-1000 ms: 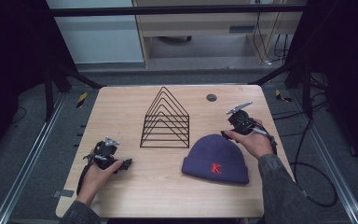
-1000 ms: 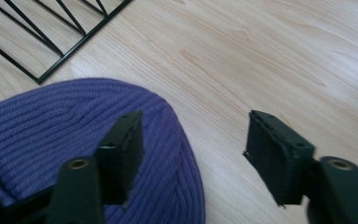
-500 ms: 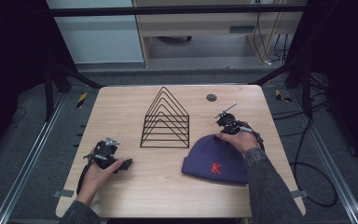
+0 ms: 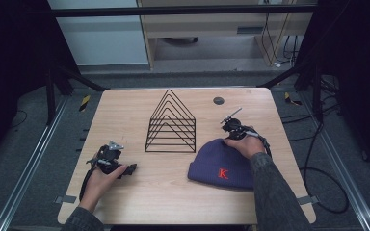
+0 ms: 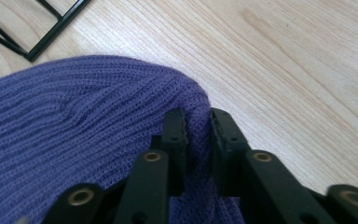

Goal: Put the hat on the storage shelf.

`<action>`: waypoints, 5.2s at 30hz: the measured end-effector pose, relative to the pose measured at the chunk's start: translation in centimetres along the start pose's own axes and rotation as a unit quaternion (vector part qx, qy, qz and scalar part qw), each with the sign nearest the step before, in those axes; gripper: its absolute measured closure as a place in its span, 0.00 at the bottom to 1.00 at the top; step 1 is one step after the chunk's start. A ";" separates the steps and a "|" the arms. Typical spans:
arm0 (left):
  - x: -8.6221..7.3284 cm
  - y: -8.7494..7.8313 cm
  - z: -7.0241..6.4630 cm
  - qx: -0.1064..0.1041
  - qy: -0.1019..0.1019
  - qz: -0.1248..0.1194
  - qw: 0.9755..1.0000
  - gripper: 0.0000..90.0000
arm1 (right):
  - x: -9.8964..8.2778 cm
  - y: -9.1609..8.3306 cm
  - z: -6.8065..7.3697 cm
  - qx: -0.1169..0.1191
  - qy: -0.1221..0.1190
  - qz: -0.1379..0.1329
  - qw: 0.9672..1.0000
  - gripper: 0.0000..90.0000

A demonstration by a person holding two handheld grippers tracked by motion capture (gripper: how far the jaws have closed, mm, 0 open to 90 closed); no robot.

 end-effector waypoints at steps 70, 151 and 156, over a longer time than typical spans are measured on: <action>1.0 -1.1 0.0 -0.016 -0.008 -0.038 0.999 0.05 | 8.2 -24.9 8.0 -0.047 -0.141 -0.264 0.953 0.90; 19.8 -15.0 -3.2 -0.094 0.033 -0.252 0.963 0.06 | 19.9 -24.3 18.1 0.008 -0.213 -0.296 0.931 0.89; 20.1 -14.3 -4.0 -0.105 0.038 -0.249 0.962 0.06 | 20.0 -23.9 18.3 0.014 -0.213 -0.296 0.931 0.89</action>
Point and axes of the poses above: each handheld gripper's, and its own axes: y roughly forward along the jaws, x roughly out of its top, z roughly to its left, the point moved 10 cm from there along y, roughly forward along the jaws, and after that the axes turned 12 degrees about x, right-handed, at the moved point
